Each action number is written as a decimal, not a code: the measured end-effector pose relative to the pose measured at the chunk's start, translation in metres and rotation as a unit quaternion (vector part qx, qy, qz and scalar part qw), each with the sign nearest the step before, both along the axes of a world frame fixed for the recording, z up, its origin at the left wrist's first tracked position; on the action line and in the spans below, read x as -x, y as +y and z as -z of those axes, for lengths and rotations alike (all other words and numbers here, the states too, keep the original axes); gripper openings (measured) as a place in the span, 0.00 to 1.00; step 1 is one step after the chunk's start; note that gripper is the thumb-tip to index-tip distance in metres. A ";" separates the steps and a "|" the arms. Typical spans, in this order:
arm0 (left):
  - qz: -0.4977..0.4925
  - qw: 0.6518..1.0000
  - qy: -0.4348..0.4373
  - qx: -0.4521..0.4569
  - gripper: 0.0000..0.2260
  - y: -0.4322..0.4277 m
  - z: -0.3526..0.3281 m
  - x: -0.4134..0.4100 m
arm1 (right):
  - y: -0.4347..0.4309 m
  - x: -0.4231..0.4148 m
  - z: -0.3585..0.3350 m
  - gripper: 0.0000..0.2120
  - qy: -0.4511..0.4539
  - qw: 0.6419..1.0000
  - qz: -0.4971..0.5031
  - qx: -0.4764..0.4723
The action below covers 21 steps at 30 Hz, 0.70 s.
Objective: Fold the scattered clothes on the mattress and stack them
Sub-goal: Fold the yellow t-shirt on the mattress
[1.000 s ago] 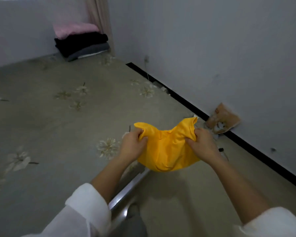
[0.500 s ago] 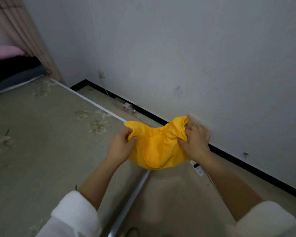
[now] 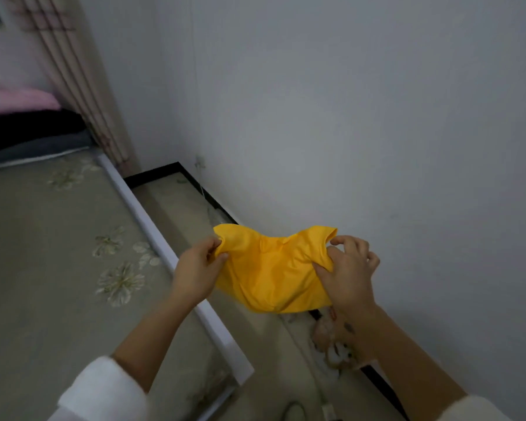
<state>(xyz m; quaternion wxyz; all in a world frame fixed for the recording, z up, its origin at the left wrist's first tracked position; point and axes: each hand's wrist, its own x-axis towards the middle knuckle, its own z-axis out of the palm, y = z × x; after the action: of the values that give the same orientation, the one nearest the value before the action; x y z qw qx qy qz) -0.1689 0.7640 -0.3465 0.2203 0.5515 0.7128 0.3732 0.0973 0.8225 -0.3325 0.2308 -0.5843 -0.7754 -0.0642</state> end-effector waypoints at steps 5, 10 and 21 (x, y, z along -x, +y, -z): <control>-0.074 0.997 -0.015 0.009 0.06 0.059 -0.003 -0.029 | 0.106 -0.014 -0.007 0.09 -0.006 0.997 -0.075 0.030; -0.142 0.989 -0.011 0.043 0.08 0.107 0.003 -0.032 | 0.179 0.022 0.013 0.10 -0.027 0.984 -0.158 0.083; -0.237 0.970 -0.032 0.051 0.07 0.243 0.024 0.073 | 0.363 0.137 0.036 0.14 -0.052 0.960 -0.245 0.126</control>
<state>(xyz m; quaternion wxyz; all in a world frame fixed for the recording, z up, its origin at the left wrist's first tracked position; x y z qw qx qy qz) -0.2415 1.0074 -0.3702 0.1763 0.3429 0.8338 0.3952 -0.0399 1.1855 -0.3690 0.1230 -0.3969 -0.9075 0.0621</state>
